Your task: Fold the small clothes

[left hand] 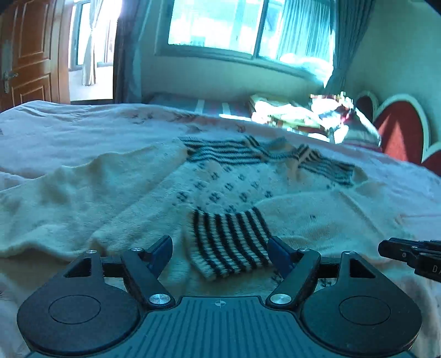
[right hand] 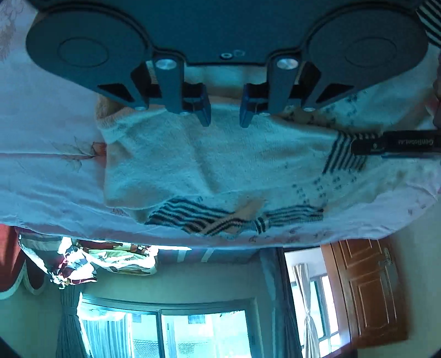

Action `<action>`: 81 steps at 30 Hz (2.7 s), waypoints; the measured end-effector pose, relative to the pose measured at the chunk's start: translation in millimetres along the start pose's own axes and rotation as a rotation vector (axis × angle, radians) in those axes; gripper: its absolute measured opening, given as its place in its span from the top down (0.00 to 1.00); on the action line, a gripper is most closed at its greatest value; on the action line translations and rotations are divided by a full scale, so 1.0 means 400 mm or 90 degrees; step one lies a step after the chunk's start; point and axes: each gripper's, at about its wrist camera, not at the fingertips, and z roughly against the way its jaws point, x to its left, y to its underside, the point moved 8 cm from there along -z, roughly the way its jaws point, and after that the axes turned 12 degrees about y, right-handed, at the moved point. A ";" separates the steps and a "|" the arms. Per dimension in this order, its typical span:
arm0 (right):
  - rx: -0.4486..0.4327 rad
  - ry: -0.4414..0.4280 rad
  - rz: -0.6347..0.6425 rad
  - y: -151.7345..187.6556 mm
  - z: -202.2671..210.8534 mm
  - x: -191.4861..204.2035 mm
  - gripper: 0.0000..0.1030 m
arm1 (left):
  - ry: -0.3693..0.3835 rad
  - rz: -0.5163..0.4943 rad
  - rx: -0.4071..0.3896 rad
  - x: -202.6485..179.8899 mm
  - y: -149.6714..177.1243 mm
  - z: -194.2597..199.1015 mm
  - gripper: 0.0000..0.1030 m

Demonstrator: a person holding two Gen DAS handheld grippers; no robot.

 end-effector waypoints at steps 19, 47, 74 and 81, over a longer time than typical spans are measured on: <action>-0.003 0.002 -0.018 -0.023 0.108 0.199 0.77 | -0.096 0.559 -0.260 0.818 0.104 0.278 0.55; 0.006 0.055 -0.262 0.010 0.153 -0.124 0.76 | 0.128 -0.068 0.048 -0.246 -0.054 -0.203 0.96; 0.054 -0.023 -0.266 -0.062 -0.005 -0.026 0.94 | -0.065 -0.074 0.030 0.166 0.054 0.100 0.40; 0.064 0.010 -0.282 -0.055 -0.010 -0.117 0.94 | -0.037 -0.072 0.018 0.157 0.017 0.045 0.54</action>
